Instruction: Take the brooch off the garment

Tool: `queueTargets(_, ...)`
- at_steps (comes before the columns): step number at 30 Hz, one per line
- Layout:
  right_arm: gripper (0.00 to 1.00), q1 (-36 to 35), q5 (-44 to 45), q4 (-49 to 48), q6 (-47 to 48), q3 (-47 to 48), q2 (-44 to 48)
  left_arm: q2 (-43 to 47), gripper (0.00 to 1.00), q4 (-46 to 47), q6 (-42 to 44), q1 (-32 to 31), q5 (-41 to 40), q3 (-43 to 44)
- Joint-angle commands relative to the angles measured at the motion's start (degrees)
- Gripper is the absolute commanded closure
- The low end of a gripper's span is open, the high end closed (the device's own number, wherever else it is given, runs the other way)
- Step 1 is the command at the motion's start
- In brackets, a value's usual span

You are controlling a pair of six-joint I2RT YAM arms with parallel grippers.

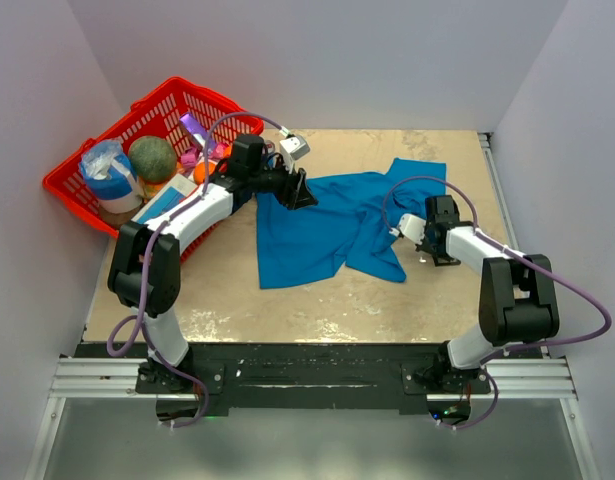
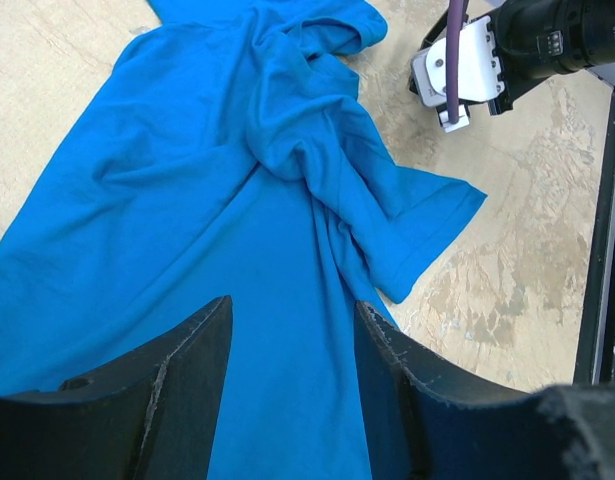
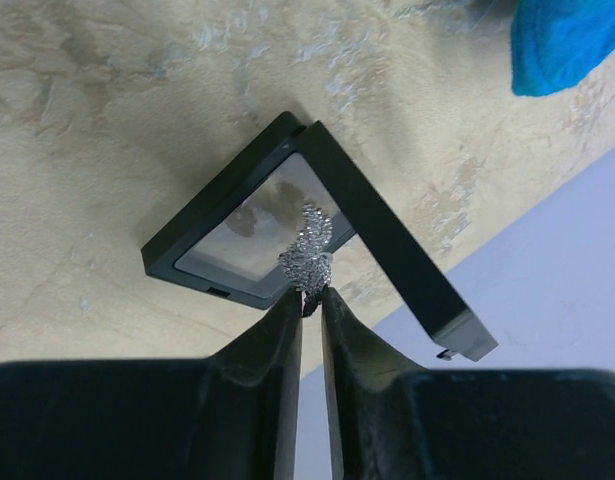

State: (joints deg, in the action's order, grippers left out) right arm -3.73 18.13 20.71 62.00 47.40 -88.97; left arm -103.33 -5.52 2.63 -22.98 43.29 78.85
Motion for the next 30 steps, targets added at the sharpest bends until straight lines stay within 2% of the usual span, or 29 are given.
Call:
queueTargets(1,0.8,0.21,0.41,2.4,-0.47,2.17,0.55,-0.2,0.44,0.95,0.97,0.39,0.83,1.48)
queueTargets(4,0.71,0.21,0.33,3.28,-0.82,2.52,0.46,-0.47,0.44,1.04,0.88,0.39,0.83,1.57)
queueTargets(7,0.68,0.12,0.41,4.16,-1.44,2.96,0.72,-0.56,0.44,1.3,0.8,0.39,1.1,1.57)
queueTargets(26,0.65,0.21,-4.07,10.22,-7.77,5.86,0.2,-1.35,0.45,1.92,0.09,0.48,1.8,2.19)
queueTargets(30,0.61,0.04,-6.44,12.86,-8.91,5.34,1.6,-1.52,0.43,1.39,0.09,0.66,1.89,2.45)
